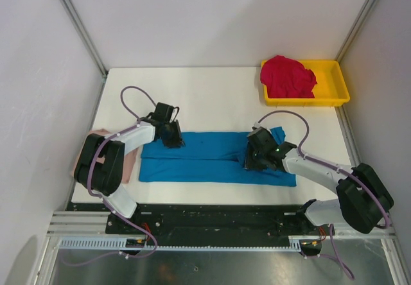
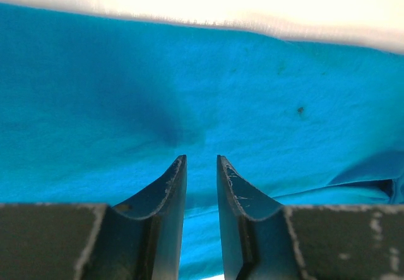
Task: Fold and stack the t-shirts
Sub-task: Fold the other side of the tshirt into a rectangle
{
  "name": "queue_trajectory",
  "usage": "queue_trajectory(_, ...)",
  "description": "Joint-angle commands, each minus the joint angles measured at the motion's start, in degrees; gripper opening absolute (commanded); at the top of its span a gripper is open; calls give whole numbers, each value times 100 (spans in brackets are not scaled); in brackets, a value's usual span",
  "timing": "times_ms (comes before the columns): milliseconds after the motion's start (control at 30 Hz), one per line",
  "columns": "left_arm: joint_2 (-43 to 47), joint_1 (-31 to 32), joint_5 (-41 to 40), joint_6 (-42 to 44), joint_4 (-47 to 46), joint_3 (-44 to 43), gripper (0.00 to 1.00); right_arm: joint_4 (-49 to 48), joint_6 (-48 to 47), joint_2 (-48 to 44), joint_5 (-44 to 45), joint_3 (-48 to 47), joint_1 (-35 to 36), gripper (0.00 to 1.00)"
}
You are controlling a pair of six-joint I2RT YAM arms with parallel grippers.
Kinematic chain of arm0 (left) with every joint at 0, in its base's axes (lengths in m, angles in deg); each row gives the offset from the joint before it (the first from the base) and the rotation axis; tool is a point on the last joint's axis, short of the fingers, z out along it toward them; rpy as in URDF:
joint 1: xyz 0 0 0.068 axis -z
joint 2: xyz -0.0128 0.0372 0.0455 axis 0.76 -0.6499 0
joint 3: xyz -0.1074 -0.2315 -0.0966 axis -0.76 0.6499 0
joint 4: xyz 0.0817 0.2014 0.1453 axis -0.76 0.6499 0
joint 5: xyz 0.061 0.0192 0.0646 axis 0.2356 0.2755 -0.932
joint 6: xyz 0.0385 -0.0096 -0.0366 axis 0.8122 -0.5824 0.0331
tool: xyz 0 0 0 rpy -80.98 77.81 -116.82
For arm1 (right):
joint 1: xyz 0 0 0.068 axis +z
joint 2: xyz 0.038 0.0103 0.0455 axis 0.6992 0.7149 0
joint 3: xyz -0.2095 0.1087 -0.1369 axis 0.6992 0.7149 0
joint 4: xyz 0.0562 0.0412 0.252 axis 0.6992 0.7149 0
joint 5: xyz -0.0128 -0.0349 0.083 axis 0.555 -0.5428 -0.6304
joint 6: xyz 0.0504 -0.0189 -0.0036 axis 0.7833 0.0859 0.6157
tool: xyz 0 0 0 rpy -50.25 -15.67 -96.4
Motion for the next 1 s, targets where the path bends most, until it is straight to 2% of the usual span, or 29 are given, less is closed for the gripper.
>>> queue_trajectory(0,105,16,235,178,-139,-205,30,-267,16,-113,-136,35,78,33)
queue_trajectory(67,115,16,274,221,-140,-207,31,-302,-63,-184,-149,32,66,38)
queue_trajectory(200,138,16,308,281,-135,-212,31,-96,-115,-513,-47,15,-57,39)
queue_trajectory(433,141,16,377,295,-138,-249,32,425,-188,-1286,477,6,-456,36)
queue_trajectory(633,111,16,394,288,-138,-273,32,504,-194,-802,678,9,-946,25)
queue_trajectory(800,88,16,386,312,-135,-291,32,573,-110,-457,779,14,-750,21)
queue_trajectory(967,42,16,417,299,-135,-343,32,793,103,-711,641,250,-372,21)
